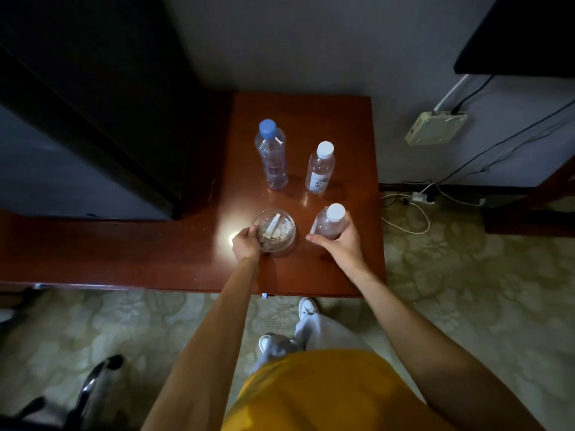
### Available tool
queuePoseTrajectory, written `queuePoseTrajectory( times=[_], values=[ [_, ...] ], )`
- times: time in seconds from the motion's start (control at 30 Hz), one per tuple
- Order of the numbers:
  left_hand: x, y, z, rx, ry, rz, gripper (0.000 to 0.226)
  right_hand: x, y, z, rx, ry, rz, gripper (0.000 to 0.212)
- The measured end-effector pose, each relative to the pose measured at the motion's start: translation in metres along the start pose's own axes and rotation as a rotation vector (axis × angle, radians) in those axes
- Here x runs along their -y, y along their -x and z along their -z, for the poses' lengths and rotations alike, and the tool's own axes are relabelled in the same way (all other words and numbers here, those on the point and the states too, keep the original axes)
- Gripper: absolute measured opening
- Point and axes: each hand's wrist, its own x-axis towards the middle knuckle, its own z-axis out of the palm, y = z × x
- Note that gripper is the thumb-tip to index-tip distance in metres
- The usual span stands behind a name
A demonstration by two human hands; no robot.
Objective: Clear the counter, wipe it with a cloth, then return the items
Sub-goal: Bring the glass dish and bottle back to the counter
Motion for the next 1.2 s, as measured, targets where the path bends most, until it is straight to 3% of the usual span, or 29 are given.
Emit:
queuePoseTrajectory(
  times=[0.13,0.27,0.37,0.5,0.63,0.77,0.93,1.2],
  values=[
    [-0.017,0.02,0.002,-0.008,-0.04,-0.025,0.02,0.002,0.001,0.003,-0.01,-0.002,-0.008,0.095],
    [-0.018,0.017,-0.003,0.033,-0.108,-0.098,0.023,-0.002,0.015,0.02,-0.086,0.014,-0.031,0.084],
    [0.001,-0.016,-0.02,0.144,-0.104,-0.142,0.036,-0.005,0.034,0.039,-0.163,-0.009,-0.05,0.074],
    [-0.02,0.019,-0.037,0.32,-0.174,-0.225,0.037,-0.02,0.079,0.072,-0.349,-0.105,-0.114,0.071],
    [0.004,0.02,-0.081,0.523,-0.272,-0.244,0.054,-0.042,0.142,0.11,-0.52,-0.173,-0.184,0.096],
    [-0.011,0.117,-0.117,0.677,-0.41,-0.305,0.055,-0.064,0.213,0.155,-0.719,-0.223,-0.227,0.075],
    [-0.001,0.213,-0.187,0.853,-0.553,-0.34,0.025,-0.093,0.286,0.221,-0.963,-0.299,-0.267,0.114],
    [0.038,0.379,-0.339,1.043,-0.727,-0.431,0.026,-0.167,0.352,0.36,-1.162,-0.332,-0.328,0.099]
  ],
)
